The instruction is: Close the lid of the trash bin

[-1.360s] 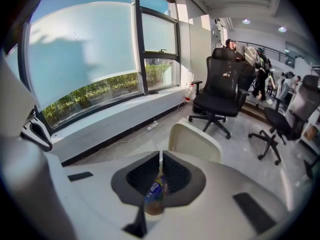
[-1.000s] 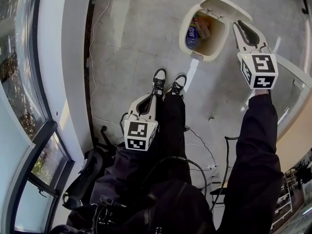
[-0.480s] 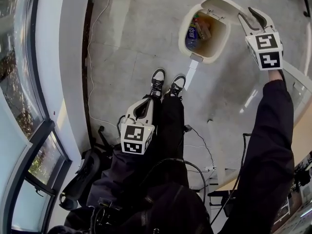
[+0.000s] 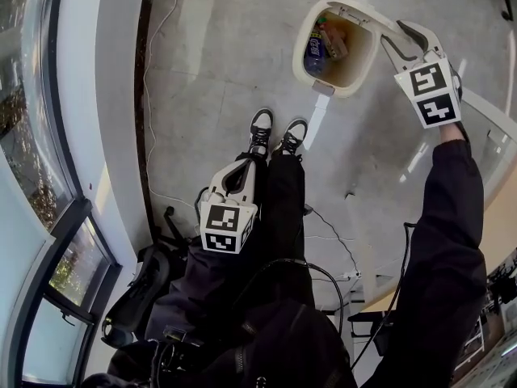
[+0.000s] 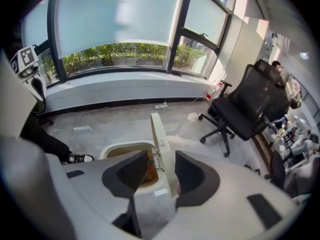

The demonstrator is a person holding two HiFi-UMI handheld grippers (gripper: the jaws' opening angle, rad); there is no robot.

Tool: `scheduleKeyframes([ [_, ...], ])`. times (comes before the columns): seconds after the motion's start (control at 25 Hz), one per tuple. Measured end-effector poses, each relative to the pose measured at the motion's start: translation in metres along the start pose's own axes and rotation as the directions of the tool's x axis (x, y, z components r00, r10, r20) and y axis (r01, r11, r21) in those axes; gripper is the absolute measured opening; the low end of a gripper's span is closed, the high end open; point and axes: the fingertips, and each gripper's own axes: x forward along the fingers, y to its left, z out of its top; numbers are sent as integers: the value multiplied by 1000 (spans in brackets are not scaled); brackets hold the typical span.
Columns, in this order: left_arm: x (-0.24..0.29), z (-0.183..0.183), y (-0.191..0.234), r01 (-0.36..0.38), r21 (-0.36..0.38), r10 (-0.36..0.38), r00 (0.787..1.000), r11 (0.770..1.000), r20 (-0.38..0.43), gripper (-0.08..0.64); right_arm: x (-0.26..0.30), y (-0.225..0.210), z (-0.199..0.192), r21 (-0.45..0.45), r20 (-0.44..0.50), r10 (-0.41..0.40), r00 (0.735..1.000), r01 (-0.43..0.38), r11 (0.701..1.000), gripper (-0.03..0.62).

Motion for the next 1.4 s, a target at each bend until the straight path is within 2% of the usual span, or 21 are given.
scheduleKeyframes([
  [0.12,-1,-3,0,1,4,-1,1000,1000,-2,2,-5,30,-6,-24,3,29,1000,-29,999,164],
  [0.44,-2,-14,-4,4,14,-4,1000,1000,-8,2,1,98,-29,11,-4,120,993,-120,993,164],
  [0.72,-4,-27,-1,4,14,-4,1000,1000,-19,2,24,151,-55,54,-44,248,968,-245,968,164],
  [1.4,2,-51,13,-7,-7,6,999,1000,-44,2,84,204,-97,129,-118,319,941,-304,944,164],
])
